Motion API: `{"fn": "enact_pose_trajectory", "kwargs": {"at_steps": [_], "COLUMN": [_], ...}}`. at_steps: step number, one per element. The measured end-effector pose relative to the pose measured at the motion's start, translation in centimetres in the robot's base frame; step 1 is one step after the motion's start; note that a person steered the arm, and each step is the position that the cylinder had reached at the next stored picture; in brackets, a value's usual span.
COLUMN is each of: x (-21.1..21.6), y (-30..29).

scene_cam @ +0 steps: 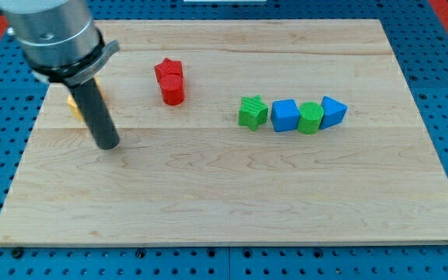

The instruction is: Slide the red star to the top left corner of the board

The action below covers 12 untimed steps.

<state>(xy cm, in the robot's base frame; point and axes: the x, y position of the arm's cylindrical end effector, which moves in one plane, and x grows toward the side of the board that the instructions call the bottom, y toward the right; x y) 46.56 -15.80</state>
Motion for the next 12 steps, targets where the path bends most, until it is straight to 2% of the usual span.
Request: {"fn": "enact_pose_trajectory", "kwargs": {"at_steps": [3, 6, 7, 8, 9, 10, 11, 12], "x": [-8.2, -18.1, -20.2, -20.1, -22.2, -24.8, -26.3, -26.5], "y": [6.9, 6.7, 6.2, 9.7, 10.5, 7.3, 0.4, -0.1]}}
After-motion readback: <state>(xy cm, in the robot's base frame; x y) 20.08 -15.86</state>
